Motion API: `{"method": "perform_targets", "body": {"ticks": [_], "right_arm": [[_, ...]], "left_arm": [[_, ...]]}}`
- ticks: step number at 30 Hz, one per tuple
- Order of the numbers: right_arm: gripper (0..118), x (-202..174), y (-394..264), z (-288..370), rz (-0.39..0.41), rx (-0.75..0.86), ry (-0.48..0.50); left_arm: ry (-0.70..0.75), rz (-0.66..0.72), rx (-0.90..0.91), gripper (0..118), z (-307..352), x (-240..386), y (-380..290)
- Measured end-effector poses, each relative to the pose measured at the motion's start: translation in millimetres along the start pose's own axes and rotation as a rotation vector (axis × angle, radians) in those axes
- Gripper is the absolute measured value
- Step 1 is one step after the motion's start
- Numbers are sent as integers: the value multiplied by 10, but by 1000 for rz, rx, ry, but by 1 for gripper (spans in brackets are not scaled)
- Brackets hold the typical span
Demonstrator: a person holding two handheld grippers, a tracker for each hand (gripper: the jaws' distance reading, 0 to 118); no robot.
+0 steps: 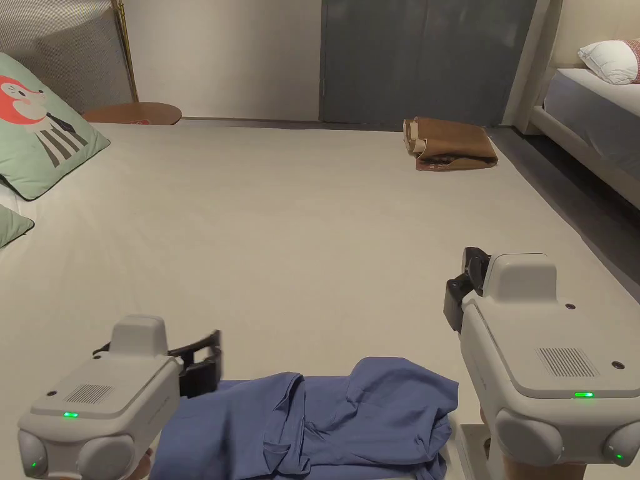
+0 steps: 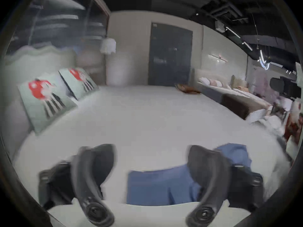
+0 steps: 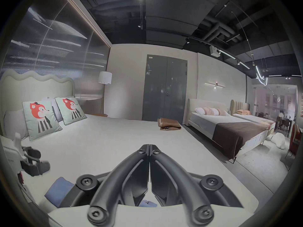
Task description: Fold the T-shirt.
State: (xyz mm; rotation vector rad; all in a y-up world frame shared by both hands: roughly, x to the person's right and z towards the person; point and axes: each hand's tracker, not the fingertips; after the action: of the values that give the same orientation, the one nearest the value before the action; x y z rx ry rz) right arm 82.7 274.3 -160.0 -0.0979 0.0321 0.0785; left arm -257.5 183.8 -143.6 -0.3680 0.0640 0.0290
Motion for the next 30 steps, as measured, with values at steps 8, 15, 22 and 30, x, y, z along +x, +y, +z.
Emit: {"method": "perform_targets", "body": {"ticks": [8, 15, 22, 30], "right_arm": [[0, -2, -20, -6, -22, -2, -2], [0, 71, -50, -24, -13, -17, -9], [0, 183, -61, -18, -4, -24, -29], [0, 286, -80, 33, -14, -33, -54]], "left_arm": [[59, -30, -168, 0, -221, -31, -392], [-52, -31, -340, 0, -429, 509, -765], [-61, -87, -361, 0, -465, 983, -989], [-182, -82, -374, 0, -382, 1467, -914]]}}
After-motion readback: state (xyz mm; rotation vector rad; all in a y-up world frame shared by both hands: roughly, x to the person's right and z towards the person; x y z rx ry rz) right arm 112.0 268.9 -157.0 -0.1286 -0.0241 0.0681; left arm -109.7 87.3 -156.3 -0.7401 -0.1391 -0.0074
